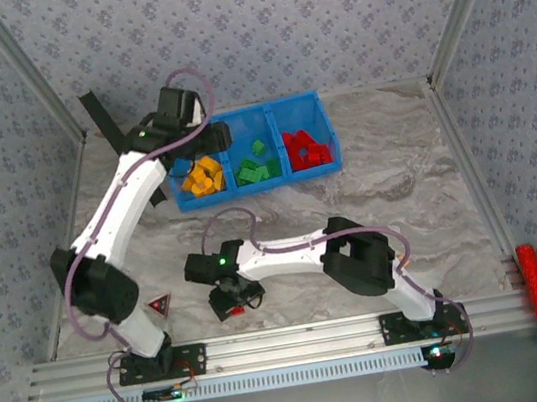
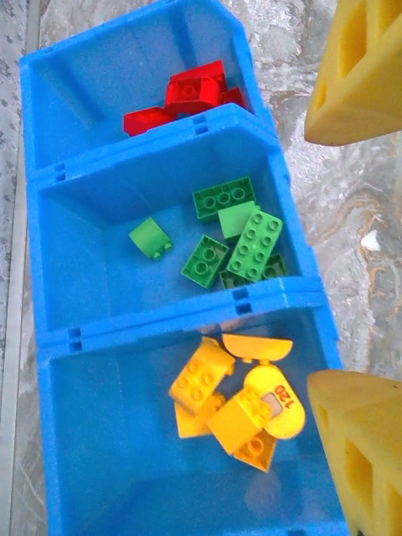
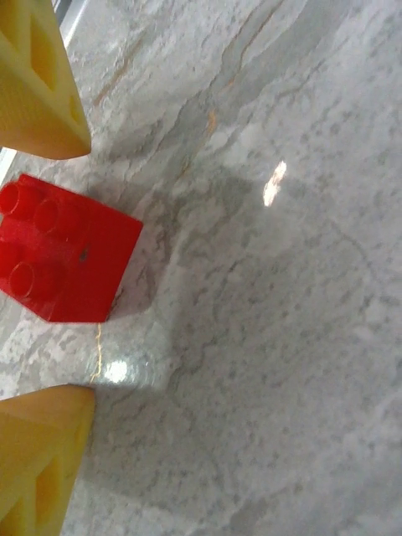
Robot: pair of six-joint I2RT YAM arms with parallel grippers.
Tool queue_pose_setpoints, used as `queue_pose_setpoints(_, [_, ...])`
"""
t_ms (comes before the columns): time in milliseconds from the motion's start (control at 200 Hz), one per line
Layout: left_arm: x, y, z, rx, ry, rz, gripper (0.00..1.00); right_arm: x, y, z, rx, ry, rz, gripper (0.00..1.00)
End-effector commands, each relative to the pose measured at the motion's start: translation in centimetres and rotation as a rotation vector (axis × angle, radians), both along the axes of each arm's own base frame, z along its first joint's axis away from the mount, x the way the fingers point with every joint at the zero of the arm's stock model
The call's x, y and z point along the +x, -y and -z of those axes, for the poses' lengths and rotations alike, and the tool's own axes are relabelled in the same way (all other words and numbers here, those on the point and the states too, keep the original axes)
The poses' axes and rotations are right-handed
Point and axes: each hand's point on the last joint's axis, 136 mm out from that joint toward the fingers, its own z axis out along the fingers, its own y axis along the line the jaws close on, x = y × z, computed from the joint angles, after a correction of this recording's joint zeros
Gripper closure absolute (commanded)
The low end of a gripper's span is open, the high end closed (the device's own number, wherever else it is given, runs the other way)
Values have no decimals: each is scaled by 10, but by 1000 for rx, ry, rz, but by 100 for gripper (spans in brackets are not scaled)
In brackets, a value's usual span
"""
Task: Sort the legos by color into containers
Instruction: Pick up the lego from the bottom-center of the table, then place the lego in the container.
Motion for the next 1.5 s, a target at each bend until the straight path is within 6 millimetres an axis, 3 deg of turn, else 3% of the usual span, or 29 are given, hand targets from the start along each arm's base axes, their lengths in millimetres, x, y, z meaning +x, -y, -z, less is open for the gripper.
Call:
queue_pose_setpoints(0, [-19, -20, -26, -15, 77, -35, 28, -5, 2, 10, -36, -34, -21, 31])
queue_pose_setpoints(285, [-82, -58, -24, 31, 73, -51, 27, -12, 12, 18, -56, -56, -47, 52])
queue_pose_setpoints(435, [-113, -76, -23, 56, 54, -59, 27, -15, 26, 16, -81, -46, -68, 62])
queue_pose_setpoints(560, [-139, -89, -9, 71, 21, -66, 26, -11, 58, 7, -132, -27, -61, 68])
queue_pose_setpoints(705, [-171, -97, 13, 41, -34, -62, 26, 15, 106, -13, -164, 29, -2, 71])
queue_pose_setpoints(845, [-194, -102, 29, -8, -49, -74, 26, 61, 148, -42, -178, 99, 37, 73])
queue_pose_setpoints(1019, [-215, -93, 70, -57, -194, -53, 26, 139, 175, -80, -165, 229, 54, 74])
queue_pose_setpoints(1239, [-232, -70, 116, -88, -298, -23, 25, 248, 189, -134, -90, 421, 149, 73])
queue_pose_setpoints(1334, [-234, -62, 128, -88, -321, -19, 24, 289, 191, -145, -71, 487, 181, 74])
queue_pose_setpoints(1494, [-237, -50, 138, -67, -354, 7, 23, 342, 197, -145, -108, 573, 205, 73])
